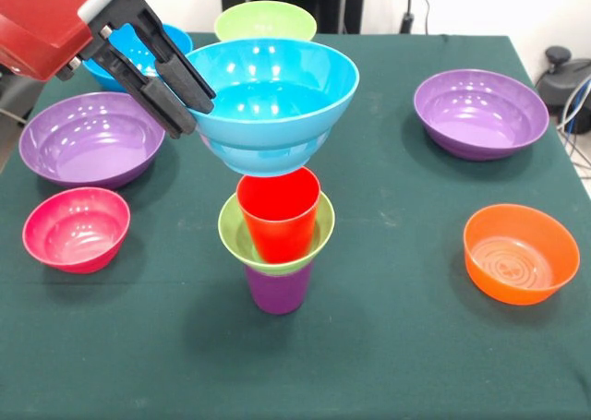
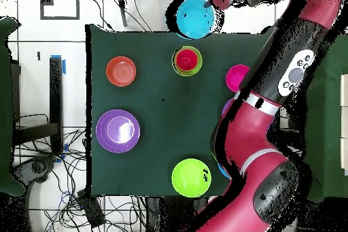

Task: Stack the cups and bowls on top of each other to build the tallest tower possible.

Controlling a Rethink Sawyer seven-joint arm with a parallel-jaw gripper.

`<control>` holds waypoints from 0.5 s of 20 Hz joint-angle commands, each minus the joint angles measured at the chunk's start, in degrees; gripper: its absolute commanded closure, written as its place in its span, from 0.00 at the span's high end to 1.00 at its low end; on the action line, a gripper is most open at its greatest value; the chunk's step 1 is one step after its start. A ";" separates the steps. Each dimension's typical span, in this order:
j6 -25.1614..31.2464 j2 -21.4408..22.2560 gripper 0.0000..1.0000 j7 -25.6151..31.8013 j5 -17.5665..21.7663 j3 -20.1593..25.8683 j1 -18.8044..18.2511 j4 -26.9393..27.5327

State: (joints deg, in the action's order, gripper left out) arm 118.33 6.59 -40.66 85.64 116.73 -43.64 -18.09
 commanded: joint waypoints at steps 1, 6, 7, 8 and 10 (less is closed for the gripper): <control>-2.65 -0.80 0.00 -10.18 3.17 -8.47 1.24 5.42; -2.50 -0.72 0.00 -10.10 3.51 -8.32 1.41 5.60; -2.51 -0.73 0.00 -10.14 3.51 -8.32 1.43 5.60; -2.49 -0.72 0.00 -10.08 3.55 -8.30 1.43 5.62; -2.46 -0.72 0.00 -9.99 3.57 -8.30 1.40 5.62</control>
State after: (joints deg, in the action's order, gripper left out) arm 118.33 6.59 -40.66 85.64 116.73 -43.64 -18.09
